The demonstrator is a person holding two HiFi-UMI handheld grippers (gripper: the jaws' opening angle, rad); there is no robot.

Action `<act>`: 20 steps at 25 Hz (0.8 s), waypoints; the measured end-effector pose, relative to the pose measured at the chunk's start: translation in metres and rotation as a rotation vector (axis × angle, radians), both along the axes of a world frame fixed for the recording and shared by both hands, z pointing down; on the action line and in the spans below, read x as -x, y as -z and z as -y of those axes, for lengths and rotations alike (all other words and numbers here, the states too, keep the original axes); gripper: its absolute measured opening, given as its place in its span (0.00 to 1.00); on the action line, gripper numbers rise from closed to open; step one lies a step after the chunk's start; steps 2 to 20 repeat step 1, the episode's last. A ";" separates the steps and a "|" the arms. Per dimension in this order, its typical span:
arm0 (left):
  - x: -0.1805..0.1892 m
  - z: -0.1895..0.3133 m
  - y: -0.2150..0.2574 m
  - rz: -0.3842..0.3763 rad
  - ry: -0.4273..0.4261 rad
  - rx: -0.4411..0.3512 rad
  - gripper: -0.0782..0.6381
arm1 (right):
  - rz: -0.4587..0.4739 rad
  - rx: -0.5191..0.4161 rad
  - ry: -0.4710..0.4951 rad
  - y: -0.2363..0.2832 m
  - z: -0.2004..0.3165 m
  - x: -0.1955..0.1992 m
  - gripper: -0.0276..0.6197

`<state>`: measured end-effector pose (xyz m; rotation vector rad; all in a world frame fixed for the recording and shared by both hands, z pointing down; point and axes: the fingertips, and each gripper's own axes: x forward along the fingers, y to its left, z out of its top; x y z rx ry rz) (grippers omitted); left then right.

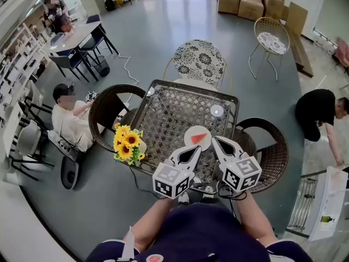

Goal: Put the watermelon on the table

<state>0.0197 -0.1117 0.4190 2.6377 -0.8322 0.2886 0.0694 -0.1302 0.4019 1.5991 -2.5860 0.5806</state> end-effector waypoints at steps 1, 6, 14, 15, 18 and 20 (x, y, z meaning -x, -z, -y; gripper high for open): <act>0.001 0.000 0.000 0.001 -0.001 0.000 0.12 | -0.002 -0.001 0.000 0.001 0.000 0.001 0.05; 0.001 0.000 0.000 0.001 -0.001 0.000 0.12 | -0.002 -0.001 0.000 0.001 0.000 0.001 0.05; 0.001 0.000 0.000 0.001 -0.001 0.000 0.12 | -0.002 -0.001 0.000 0.001 0.000 0.001 0.05; 0.001 0.000 0.000 0.001 -0.001 0.000 0.12 | -0.002 -0.001 0.000 0.001 0.000 0.001 0.05; 0.001 0.000 0.000 0.001 -0.001 0.000 0.12 | -0.002 -0.001 0.000 0.001 0.000 0.001 0.05; 0.001 0.000 0.000 0.001 -0.001 0.000 0.12 | -0.002 -0.001 0.000 0.001 0.000 0.001 0.05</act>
